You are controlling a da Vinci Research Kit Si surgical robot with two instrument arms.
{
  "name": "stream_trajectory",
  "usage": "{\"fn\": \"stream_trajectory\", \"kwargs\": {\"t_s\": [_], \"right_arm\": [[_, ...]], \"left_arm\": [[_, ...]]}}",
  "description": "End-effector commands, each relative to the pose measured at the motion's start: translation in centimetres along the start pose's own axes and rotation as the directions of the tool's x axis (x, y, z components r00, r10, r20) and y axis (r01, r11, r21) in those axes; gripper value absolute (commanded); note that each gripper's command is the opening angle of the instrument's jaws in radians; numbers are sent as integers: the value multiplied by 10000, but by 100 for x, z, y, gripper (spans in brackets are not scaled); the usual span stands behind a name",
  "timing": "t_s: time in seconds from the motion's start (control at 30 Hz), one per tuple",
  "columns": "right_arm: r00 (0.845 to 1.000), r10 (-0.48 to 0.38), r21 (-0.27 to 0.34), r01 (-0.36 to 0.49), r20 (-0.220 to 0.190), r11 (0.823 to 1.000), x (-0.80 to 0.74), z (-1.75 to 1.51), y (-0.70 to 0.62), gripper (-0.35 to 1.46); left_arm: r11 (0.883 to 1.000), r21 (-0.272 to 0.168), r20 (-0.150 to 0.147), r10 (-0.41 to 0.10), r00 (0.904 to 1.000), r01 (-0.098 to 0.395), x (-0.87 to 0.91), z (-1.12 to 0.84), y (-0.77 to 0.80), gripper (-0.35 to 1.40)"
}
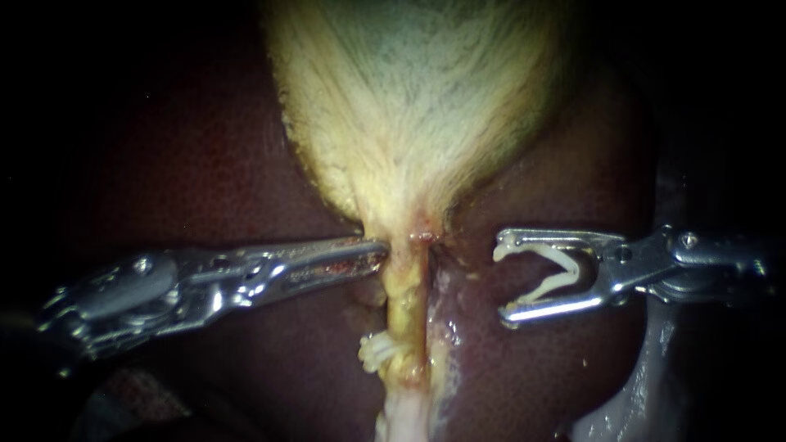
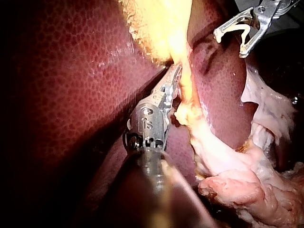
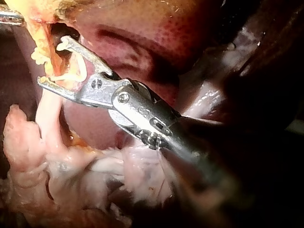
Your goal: Clipping third clip left tube
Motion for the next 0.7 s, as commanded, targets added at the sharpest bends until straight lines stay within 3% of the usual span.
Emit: {"fn": "stream_trajectory", "kwargs": {"t_s": [0.03, 0.4, 0.7], "right_arm": [[10000, 11, -4, -11, 1, 10000, 1, 0, 1, 60], [10000, -8, -39, 8, -1, 10000, 0, 11, -2, 59], [9998, 165, 288, -167, 60, 9994, -27, 77, -11, 59]], "left_arm": [[10000, -2, 3, 0, 10000, 0, 0, 0, 0, -35], [10000, 31, -10, -2, 10000, 2, -1, -5, 2, -35], [10000, 74, -30, 19, 10000, -19, 1, -30, 11, -35]]}}
